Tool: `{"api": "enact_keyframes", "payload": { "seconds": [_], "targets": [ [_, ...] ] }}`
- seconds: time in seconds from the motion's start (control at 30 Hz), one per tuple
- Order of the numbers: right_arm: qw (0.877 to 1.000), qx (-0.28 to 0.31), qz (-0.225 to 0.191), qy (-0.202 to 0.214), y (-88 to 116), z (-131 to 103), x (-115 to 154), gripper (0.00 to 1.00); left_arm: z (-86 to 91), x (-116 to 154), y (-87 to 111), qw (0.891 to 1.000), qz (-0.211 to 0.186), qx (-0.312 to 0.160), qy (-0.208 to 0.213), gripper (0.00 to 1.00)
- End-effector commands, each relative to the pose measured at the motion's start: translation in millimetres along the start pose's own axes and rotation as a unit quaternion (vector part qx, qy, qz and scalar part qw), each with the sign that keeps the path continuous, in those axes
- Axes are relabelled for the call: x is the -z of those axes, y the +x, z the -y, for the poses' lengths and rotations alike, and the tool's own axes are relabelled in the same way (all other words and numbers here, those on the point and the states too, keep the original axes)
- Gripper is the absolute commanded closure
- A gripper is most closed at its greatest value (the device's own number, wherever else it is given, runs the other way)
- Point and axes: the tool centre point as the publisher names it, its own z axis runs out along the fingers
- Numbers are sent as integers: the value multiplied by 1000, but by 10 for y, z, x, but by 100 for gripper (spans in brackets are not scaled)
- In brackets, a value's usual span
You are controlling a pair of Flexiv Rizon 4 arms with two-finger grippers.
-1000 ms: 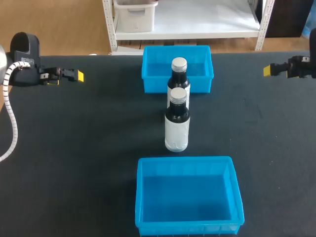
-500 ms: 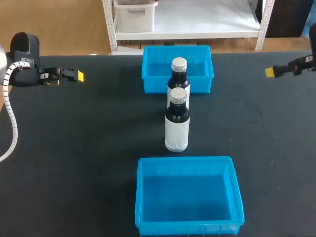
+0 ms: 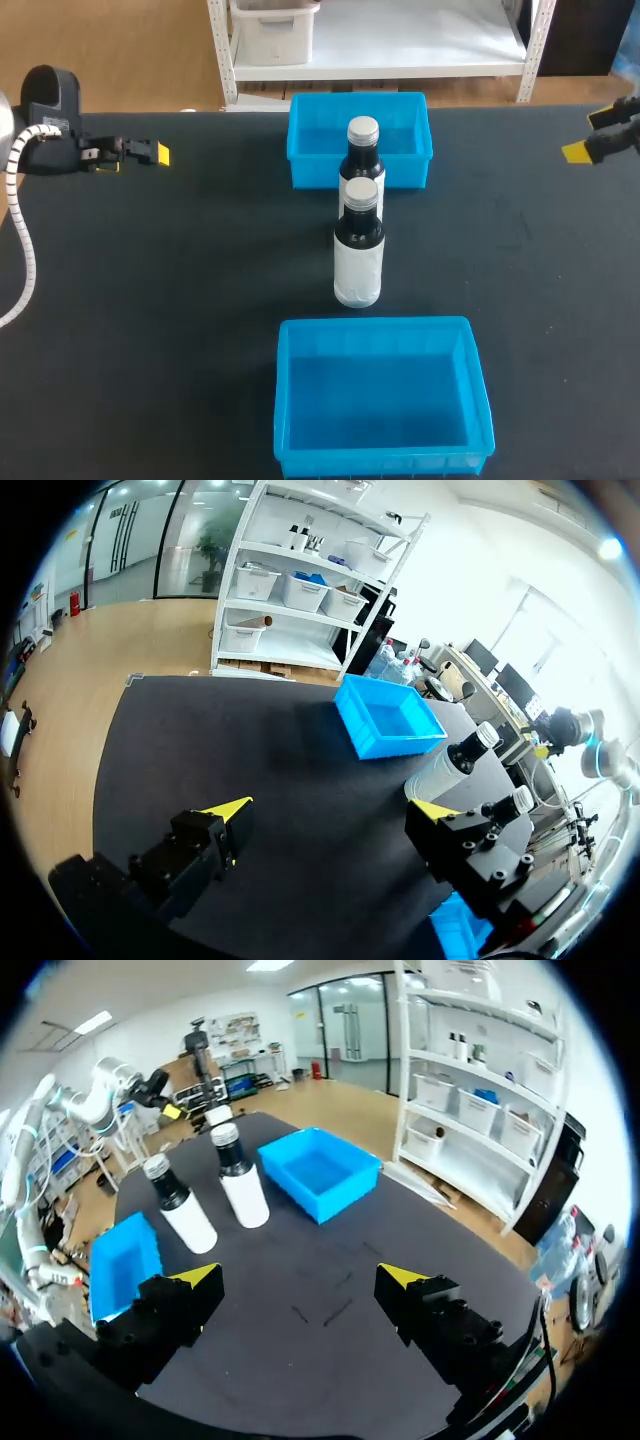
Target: Pick up the bottle, and place it in the far bin if it is heavy, or in the near bin if it is light.
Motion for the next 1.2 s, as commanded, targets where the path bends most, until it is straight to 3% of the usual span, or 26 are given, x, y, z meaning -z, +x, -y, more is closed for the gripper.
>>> {"api": "enact_keyframes", "payload": {
  "seconds": [0.03,0.4,0.47,1.07,1.2],
  "targets": [
    [948,100,1,-303,58,-3,47,0,0,0,0,1000,0,0,0,0],
    [923,149,16,-354,109,-32,82,0,0,0,0,1000,0,0,0,0],
    [930,149,16,-336,111,-31,78,0,0,0,0,1000,0,0,0,0],
    [930,149,16,-336,111,-31,78,0,0,0,0,1000,0,0,0,0],
    [933,175,5,-315,81,-165,61,0,0,0,0,1000,0,0,0,0]
  ]
}}
